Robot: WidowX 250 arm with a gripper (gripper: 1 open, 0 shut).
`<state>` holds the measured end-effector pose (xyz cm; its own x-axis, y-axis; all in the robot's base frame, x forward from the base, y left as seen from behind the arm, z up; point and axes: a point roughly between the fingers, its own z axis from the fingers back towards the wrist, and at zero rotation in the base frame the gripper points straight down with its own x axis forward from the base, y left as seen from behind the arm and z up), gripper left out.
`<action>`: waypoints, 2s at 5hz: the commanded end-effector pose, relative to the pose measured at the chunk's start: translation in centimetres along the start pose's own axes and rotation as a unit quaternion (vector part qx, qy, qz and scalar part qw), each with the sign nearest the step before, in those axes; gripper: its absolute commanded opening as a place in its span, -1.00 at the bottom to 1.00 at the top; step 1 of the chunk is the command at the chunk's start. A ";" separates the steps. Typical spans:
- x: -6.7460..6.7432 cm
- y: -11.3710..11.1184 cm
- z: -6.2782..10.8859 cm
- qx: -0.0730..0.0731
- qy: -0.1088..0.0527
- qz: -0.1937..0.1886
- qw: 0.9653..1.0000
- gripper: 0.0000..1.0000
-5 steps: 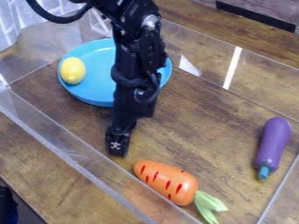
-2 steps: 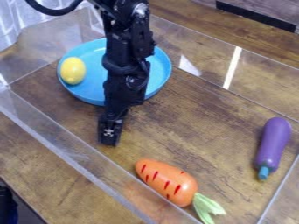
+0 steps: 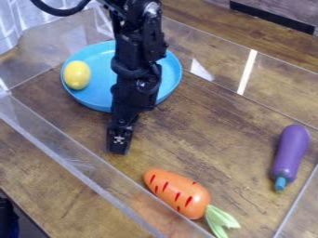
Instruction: Move the carrot to the right side
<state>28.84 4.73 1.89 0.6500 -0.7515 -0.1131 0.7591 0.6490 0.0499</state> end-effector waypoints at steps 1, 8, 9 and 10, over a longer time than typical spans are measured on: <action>1.7 0.0 0.6 0.016 -0.012 -0.016 1.000 1.00; 6.4 -1.4 1.2 0.012 -0.025 -0.052 0.998 1.00; 6.4 -2.1 1.2 0.009 -0.029 -0.084 0.996 1.00; 6.2 -2.7 1.2 0.006 -0.031 -0.115 0.993 1.00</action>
<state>30.85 -1.43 1.84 0.4803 -0.8743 -0.0697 0.8771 0.4790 0.0346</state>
